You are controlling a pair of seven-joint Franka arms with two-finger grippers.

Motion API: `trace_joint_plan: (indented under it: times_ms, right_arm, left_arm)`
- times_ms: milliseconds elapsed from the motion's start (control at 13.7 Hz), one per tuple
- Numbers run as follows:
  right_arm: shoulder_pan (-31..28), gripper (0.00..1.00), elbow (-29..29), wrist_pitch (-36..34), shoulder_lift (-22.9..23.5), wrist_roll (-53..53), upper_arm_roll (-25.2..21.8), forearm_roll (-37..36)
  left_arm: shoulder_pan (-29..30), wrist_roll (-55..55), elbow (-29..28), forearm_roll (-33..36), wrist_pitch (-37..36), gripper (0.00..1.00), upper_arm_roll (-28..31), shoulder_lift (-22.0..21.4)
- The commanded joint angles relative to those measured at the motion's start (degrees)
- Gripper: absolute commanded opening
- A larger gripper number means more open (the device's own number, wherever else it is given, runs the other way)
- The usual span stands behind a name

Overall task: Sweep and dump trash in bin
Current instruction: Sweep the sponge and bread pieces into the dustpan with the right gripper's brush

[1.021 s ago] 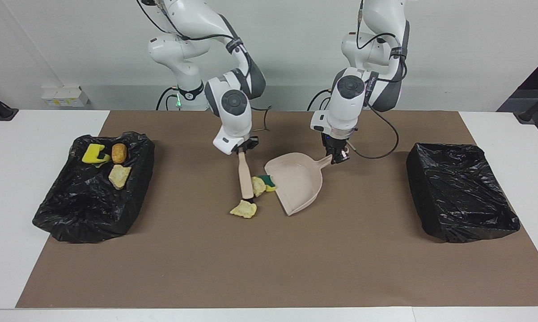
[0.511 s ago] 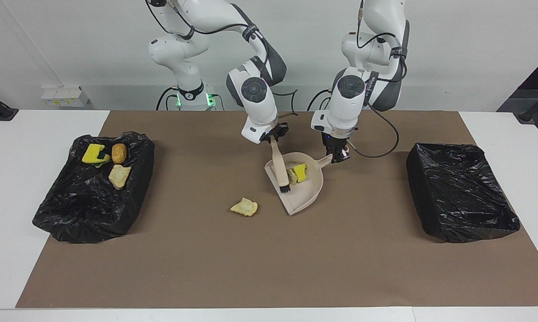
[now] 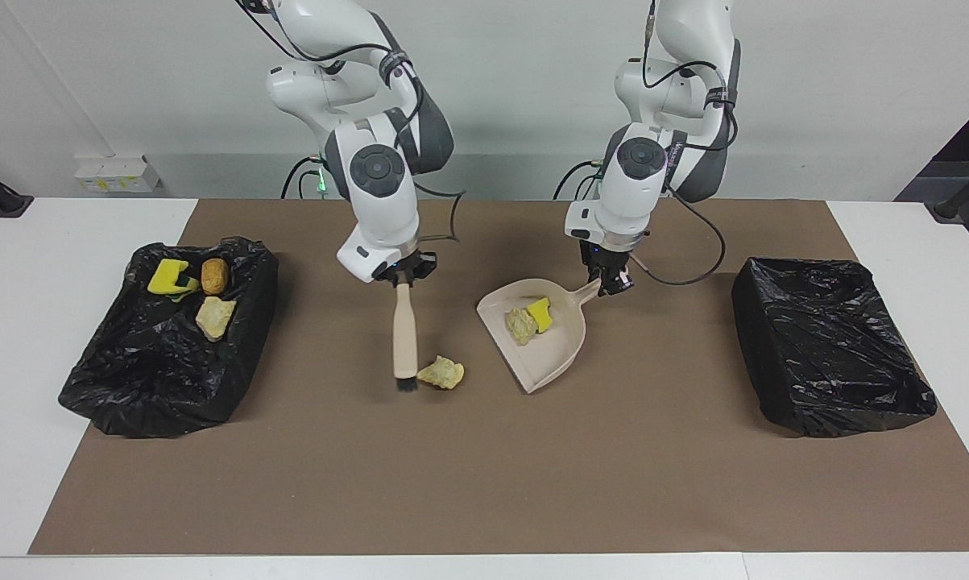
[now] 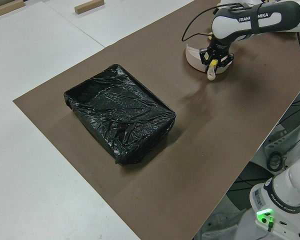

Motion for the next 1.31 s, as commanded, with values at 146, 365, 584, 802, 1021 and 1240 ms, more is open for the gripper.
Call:
trace_joint_plan:
  times_ms: [146,365,584,802,1021,1240]
  right_arm:
    - [-0.03,0.0,1.03,5.33,5.71,-2.04,0.94,-1.54]
    - [3.91,0.0,0.5,5.51,6.07,-2.39,1.64,1.61]
    - [9.72,0.0,-0.73,6.66,5.37,-2.48,1.82,8.29]
    - [12.27,0.0,-0.82,7.45,4.58,-2.57,4.71,14.89]
    - [12.02,0.0,0.15,6.57,4.58,-4.49,6.04,19.28]
    - [9.13,0.0,0.59,3.33,2.3,-6.17,5.95,19.38]
  left_arm:
    - [-0.15,-1.23,-1.86,-0.69,1.58,0.0,0.0,-1.68]
    - [-0.24,-1.23,-1.94,-0.69,1.49,0.0,0.0,-1.68]
    - [-0.15,-1.23,-1.94,-0.69,1.41,0.0,0.0,-1.77]
    - [-0.06,-1.22,-2.03,-0.69,1.41,0.0,0.0,-1.77]
    - [0.02,-1.31,-2.03,-0.69,1.41,0.0,0.0,-1.77]
    - [0.29,-1.49,-2.03,-0.69,1.23,0.0,0.0,-1.77]
